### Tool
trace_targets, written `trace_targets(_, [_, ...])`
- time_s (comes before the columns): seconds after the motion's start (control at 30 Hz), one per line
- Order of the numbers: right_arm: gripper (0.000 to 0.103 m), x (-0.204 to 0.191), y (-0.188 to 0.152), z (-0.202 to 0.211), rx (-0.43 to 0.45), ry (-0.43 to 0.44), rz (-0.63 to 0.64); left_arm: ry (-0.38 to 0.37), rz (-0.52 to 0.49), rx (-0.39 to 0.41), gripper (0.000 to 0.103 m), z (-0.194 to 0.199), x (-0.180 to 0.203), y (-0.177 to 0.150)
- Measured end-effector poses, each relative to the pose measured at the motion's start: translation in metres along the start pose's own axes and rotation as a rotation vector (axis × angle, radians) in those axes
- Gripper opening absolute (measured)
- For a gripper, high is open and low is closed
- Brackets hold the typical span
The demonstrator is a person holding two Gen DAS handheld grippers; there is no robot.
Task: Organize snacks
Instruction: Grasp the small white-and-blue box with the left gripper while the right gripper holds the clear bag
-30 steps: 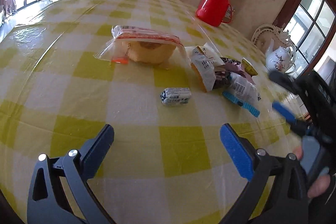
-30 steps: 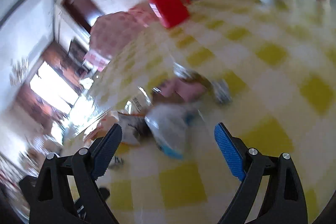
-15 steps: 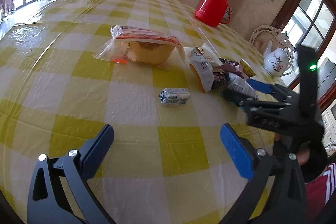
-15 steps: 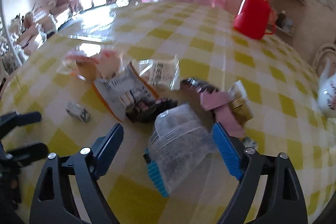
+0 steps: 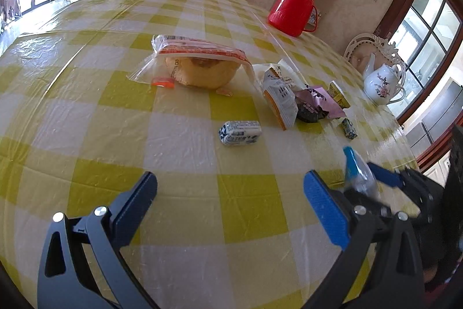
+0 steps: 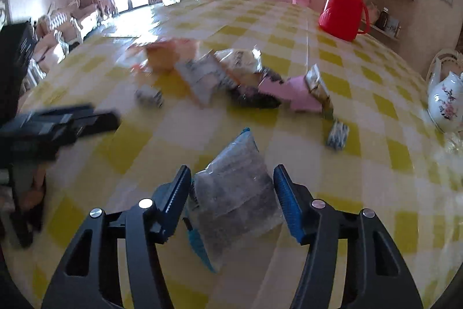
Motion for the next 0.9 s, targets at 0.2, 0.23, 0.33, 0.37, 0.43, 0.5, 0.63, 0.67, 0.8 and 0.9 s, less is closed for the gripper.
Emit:
trace_targets(0.2, [0.082,-0.008,-0.009,-0.016,-0.044,0.007,0.054,0.001,-0.001,-0.001,0.101,0.0,0.0,0.0])
trace_targets(0.23, [0.079,-0.005,-0.008,-0.016,-0.041,0.025,0.028,0.002,-0.002,-0.001,0.101,0.0,0.0,0.0])
trace_targets(0.33, [0.062,0.001,-0.012,-0.01,-0.032,0.032,0.004,0.006,-0.007,-0.003,0.101,-0.001,0.001,0.0])
trace_targets(0.37, [0.059,0.002,-0.012,-0.008,-0.024,0.025,0.003,0.007,-0.009,-0.004,0.101,-0.001,0.0,0.0])
trace_targets(0.43, [0.055,0.003,-0.015,0.001,-0.006,-0.011,-0.003,0.01,-0.013,-0.006,0.101,-0.002,0.0,-0.001])
trace_targets(0.5, [0.052,0.005,-0.02,0.01,-0.001,-0.057,-0.035,0.011,-0.012,-0.006,0.101,-0.002,0.001,-0.001])
trace_targets(0.63, [0.048,0.012,-0.034,0.034,-0.003,-0.172,-0.169,0.018,-0.023,-0.01,0.101,-0.003,0.001,-0.002])
trace_targets(0.67, [0.048,0.011,-0.037,0.038,-0.002,-0.191,-0.176,0.023,-0.029,-0.013,0.101,-0.004,0.002,-0.002])
trace_targets(0.8, [0.048,0.007,-0.046,0.052,0.011,-0.234,-0.224,0.059,-0.072,-0.026,0.101,-0.007,0.006,-0.004])
trace_targets(0.9, [0.048,0.008,-0.048,0.056,0.021,-0.217,-0.247,0.062,-0.116,-0.049,0.101,-0.019,0.011,0.001])
Point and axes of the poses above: each gripper's, at about its wrist camera, not at the fingertips, and z roughly against the way its jaws point, x to its right, y to its top, the point moved 5 cm from there along -z, roughly the way its jaws point, and after that the axes turned 14 degrees about x, right-handed, at the moved point
